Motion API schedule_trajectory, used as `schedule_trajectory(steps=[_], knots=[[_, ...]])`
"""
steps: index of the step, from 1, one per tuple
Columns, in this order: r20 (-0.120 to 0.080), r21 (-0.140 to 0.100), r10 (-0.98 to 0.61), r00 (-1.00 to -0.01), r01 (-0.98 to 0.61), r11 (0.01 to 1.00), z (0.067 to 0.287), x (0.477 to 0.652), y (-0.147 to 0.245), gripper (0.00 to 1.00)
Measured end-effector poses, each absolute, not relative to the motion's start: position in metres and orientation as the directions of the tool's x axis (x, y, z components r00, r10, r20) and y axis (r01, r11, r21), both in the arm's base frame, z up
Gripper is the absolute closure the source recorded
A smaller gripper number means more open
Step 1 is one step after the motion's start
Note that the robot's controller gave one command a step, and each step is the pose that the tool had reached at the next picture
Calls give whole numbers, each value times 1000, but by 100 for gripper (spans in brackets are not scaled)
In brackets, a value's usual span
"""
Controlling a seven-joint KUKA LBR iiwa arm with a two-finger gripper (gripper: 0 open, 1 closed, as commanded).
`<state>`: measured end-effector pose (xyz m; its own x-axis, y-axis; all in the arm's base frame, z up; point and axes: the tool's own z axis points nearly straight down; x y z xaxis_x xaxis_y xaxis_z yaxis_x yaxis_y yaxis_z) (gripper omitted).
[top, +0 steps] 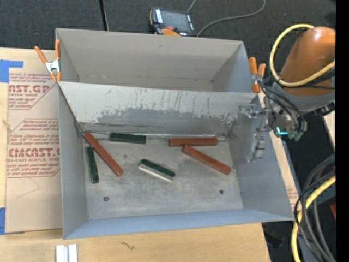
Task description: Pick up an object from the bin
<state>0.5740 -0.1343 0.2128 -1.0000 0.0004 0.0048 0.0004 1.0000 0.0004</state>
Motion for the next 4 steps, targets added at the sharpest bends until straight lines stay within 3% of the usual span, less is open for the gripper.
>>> schedule_trajectory(steps=[1,2,3,4], knots=[[5,1,160,-987,160,987,92,581,-143,0],[5,2,157,-988,157,988,68,544,-93,0],[-1,0,160,-987,160,987,70,546,-96,100],[-10,2,212,-977,212,977,162,552,-73,100]])
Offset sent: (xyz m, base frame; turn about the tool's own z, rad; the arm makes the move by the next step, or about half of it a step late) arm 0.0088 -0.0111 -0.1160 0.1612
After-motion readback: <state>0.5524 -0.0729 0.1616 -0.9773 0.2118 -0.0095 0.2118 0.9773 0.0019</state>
